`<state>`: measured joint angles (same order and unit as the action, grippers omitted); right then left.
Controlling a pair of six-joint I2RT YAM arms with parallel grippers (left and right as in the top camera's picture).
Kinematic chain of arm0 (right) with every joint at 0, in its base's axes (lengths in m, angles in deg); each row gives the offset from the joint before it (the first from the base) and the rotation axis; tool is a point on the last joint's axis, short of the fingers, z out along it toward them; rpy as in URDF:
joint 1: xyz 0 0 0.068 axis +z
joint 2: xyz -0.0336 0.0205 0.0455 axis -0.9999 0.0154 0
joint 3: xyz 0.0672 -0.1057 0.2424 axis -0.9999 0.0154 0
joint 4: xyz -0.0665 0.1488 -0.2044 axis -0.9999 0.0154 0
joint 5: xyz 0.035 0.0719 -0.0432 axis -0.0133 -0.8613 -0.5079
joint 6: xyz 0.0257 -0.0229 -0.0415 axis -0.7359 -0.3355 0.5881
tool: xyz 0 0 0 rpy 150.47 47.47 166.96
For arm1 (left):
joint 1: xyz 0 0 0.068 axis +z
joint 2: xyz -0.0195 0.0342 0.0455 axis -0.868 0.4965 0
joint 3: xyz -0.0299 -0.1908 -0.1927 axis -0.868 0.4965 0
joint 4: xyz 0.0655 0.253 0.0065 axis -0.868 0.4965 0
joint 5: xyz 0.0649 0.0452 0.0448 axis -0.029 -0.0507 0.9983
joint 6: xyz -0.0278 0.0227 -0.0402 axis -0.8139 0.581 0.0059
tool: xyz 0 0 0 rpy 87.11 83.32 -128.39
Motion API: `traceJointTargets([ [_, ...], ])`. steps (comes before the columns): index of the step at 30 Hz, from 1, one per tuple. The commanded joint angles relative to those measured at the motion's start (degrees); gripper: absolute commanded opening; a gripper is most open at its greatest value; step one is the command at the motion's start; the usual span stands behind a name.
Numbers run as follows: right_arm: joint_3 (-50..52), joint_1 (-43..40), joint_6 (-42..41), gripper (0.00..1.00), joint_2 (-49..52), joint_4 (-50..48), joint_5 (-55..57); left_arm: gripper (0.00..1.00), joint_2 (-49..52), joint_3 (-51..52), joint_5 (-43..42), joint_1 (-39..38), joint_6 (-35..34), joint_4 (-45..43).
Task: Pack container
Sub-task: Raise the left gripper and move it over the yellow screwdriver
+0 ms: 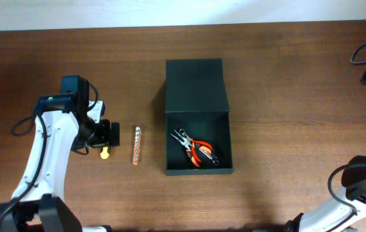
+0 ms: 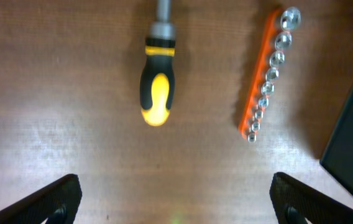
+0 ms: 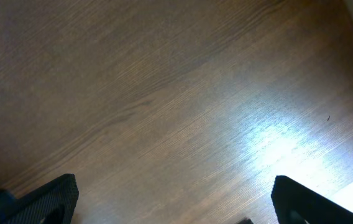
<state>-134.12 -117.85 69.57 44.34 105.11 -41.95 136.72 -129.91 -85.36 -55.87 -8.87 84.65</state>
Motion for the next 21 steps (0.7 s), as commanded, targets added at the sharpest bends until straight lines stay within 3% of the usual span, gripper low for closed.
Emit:
traceJointTargets([
  [1, 0.11, -0.22, -0.46, 0.99, 0.04, 0.00, -0.09, 0.99, 1.95, -1.31, -0.20, 0.31, 1.09, -2.38],
  [6, 0.11, -0.22, -0.46, 0.99, 0.04, 0.00, -0.07, 0.99, 2.89, -1.31, -1.03, 0.31, 1.07, -6.45],
  [21, 0.11, -0.22, -0.46, 0.99, 0.04, 0.00, -0.09, 0.99, 2.89, -1.31, -3.21, 0.31, 1.07, -5.79],
])
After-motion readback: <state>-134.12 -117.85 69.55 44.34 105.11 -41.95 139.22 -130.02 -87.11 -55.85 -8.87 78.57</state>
